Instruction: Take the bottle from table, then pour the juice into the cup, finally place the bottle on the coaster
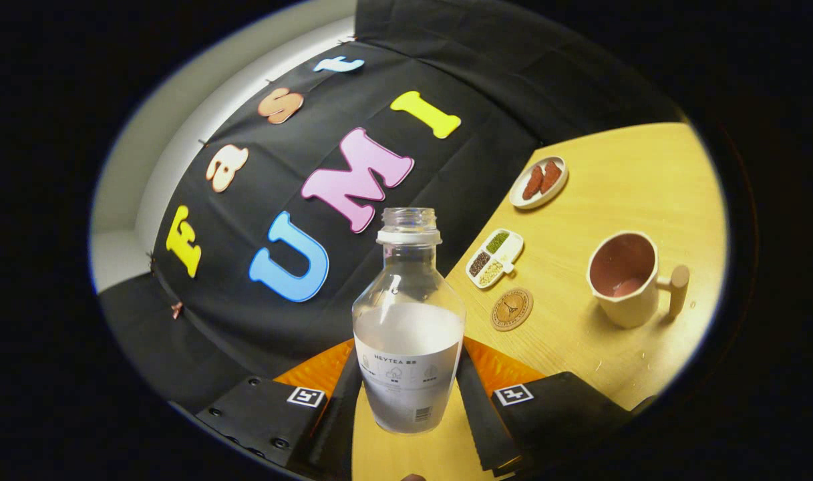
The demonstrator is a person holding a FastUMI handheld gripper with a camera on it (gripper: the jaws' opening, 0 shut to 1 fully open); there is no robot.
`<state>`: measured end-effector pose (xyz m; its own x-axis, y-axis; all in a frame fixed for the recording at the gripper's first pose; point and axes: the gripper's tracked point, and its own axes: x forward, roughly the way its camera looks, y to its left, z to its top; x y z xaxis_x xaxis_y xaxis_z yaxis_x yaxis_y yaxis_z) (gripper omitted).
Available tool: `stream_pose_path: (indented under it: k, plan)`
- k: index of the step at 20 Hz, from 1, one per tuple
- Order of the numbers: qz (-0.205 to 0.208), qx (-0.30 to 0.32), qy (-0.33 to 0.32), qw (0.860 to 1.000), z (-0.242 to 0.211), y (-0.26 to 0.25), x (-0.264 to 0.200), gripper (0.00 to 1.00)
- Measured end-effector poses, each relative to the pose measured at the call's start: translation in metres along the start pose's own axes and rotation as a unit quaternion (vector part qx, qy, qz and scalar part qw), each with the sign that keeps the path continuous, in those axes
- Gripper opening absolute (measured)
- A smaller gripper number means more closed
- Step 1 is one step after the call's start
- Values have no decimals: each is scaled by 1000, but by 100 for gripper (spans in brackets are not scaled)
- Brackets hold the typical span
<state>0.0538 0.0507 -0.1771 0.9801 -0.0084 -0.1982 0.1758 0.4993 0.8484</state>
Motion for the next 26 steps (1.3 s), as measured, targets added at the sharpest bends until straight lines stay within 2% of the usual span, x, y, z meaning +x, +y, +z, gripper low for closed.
stream_pose_path:
  k: [4, 11, 26]
  plan:
    - [-4, 79, -20, 997, 17, -11, 5, 77]
    - [-5, 165, -29, 986, 35, -26, 13, 77]
    - [-14, 281, -38, 959, 34, -39, 24, 76]
